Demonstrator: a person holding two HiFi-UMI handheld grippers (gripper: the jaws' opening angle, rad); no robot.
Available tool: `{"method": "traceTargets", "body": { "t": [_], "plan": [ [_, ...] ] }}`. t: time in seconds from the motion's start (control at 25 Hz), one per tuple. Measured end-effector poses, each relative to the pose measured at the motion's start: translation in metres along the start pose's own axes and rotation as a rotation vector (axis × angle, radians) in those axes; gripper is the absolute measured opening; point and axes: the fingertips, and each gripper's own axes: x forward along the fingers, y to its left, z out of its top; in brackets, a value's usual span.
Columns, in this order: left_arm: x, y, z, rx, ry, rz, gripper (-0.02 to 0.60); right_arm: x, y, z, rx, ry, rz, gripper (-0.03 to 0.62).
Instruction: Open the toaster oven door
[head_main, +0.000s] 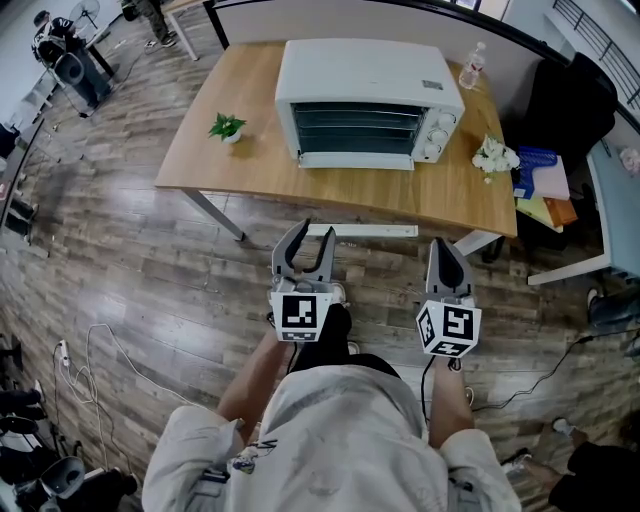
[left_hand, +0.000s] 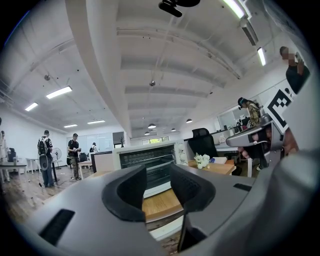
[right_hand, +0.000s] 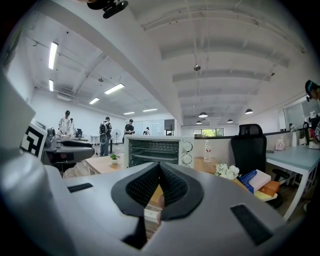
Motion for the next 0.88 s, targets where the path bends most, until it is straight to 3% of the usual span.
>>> {"method": "traceTargets", "body": {
  "t": [0.12, 0.28, 0.52, 0.88],
  "plan": [
    [-0.0003, 0.0004, 0.0003, 0.003, -0.002, -0.001, 0.072, 0.0006, 0.0, 0.0015, 0.002, -0.006, 0.001, 0.021],
    [-0.0013, 0.0024, -0.0023, -0.011, 0.004, -0.005, 0.014, 0.0009, 0.0004, 0.0043, 0.001, -0.012, 0.001, 0.021],
    [-0.0039, 0.0029, -0.007, -0.004, 0.022, -0.007, 0.014, -0.0012, 0.0001, 0.0043, 0.003, -0.012, -0.002, 0.023],
    [-0.0076, -0.0016, -0.0011, -0.02, -0.02, -0.029, 0.014, -0.0013, 0.0053, 0.0039, -0.01, -0.015, 0.022, 0.023]
  ]
}}
